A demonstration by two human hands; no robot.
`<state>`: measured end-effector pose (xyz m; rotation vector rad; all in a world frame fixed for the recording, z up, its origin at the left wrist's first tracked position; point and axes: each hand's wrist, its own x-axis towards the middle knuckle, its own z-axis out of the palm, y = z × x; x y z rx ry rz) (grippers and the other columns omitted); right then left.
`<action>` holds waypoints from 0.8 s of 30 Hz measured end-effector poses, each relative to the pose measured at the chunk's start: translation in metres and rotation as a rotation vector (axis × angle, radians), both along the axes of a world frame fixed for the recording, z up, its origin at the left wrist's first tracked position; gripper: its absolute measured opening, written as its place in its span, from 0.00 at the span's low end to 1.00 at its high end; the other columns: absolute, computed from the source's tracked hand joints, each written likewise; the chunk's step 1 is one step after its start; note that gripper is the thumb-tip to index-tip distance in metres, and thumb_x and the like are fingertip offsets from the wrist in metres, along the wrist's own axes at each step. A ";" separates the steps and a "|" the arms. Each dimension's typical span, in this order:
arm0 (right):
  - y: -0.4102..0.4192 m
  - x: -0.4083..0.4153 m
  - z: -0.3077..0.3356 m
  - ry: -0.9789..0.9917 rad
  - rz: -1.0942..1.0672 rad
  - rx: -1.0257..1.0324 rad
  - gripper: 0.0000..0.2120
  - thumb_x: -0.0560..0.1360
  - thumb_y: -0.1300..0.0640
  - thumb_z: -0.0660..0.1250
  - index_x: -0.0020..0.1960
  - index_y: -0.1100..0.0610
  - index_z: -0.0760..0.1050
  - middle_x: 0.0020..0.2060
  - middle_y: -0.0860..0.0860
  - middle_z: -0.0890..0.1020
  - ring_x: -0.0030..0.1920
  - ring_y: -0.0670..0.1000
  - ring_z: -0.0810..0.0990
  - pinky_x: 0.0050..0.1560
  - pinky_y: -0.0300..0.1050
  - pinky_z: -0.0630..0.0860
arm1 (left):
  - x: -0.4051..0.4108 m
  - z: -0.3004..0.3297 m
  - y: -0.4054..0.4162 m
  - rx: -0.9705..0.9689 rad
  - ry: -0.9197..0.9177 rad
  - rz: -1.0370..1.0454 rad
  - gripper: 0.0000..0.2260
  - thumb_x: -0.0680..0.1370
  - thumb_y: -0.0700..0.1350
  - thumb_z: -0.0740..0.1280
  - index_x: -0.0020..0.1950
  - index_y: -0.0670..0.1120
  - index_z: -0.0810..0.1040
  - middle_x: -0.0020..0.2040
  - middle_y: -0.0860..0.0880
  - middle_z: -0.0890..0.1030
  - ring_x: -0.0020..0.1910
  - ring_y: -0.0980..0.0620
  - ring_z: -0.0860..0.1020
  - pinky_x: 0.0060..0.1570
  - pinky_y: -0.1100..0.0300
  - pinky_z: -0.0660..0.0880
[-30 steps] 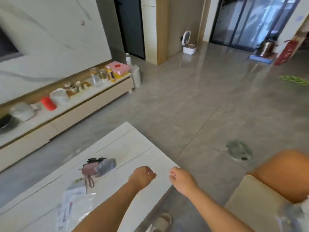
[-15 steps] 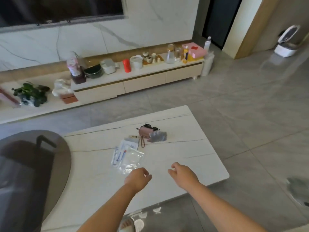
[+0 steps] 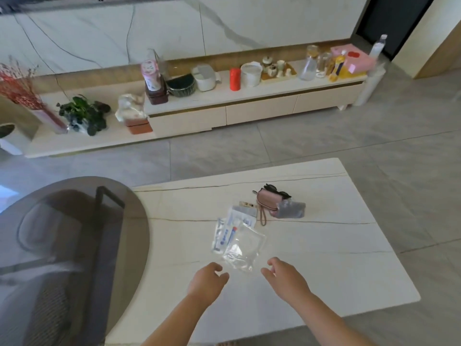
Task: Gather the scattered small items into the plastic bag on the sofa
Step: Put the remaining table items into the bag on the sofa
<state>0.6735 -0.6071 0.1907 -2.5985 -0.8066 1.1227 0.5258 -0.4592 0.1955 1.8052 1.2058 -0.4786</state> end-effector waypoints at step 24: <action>0.084 0.107 -0.296 -0.011 -0.042 -0.060 0.30 0.74 0.54 0.65 0.72 0.54 0.58 0.65 0.52 0.68 0.63 0.56 0.70 0.60 0.48 0.72 | 0.121 -0.287 0.053 0.052 0.040 -0.041 0.24 0.78 0.53 0.64 0.72 0.50 0.66 0.70 0.49 0.69 0.68 0.49 0.68 0.67 0.56 0.66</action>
